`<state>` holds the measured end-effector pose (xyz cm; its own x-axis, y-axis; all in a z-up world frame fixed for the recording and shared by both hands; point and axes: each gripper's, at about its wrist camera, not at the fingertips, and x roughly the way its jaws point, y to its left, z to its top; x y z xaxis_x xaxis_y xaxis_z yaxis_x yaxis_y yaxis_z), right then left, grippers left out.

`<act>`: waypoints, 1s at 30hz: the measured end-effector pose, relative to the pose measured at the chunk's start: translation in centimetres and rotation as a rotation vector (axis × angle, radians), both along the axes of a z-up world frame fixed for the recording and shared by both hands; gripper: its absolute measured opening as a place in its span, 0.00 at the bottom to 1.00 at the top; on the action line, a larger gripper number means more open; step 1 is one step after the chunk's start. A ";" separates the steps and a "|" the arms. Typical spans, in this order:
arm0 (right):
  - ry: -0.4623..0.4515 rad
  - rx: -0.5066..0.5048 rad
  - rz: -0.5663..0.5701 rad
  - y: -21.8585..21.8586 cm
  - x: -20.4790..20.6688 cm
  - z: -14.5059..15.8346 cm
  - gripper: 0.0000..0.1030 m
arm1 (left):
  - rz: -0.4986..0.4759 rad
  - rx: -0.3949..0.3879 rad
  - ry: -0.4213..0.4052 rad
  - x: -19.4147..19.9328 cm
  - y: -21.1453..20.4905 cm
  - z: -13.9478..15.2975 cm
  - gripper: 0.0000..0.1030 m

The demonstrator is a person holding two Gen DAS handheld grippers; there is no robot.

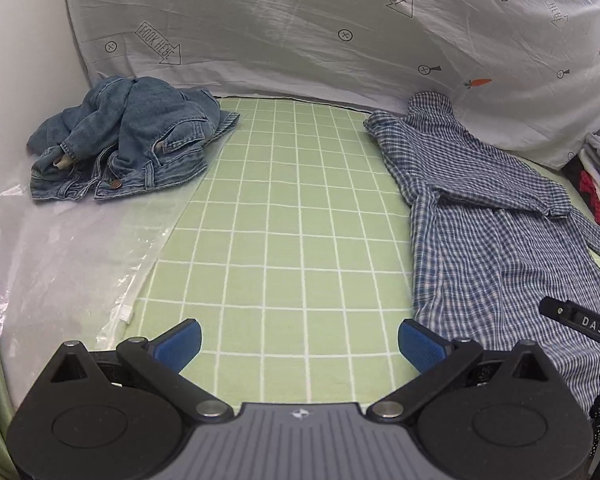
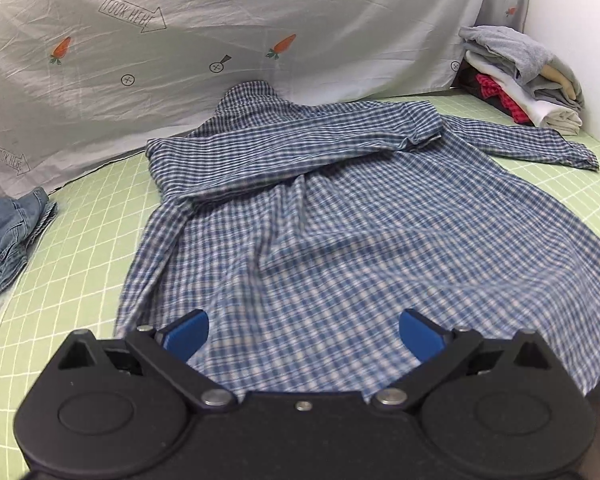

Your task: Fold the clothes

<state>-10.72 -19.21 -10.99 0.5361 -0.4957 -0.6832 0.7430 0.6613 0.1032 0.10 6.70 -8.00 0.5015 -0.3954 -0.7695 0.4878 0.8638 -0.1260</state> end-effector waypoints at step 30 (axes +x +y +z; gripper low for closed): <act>0.011 0.146 0.223 9.1 1.4 -0.1 0.04 | -0.123 0.009 0.072 0.7 2.7 -2.1 1.00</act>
<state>-9.35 -10.08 -11.13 0.6132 -0.2618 -0.7453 0.5824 0.7872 0.2026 0.77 9.43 -10.05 0.3932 -0.4433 -0.8056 0.5801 0.7993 -0.1567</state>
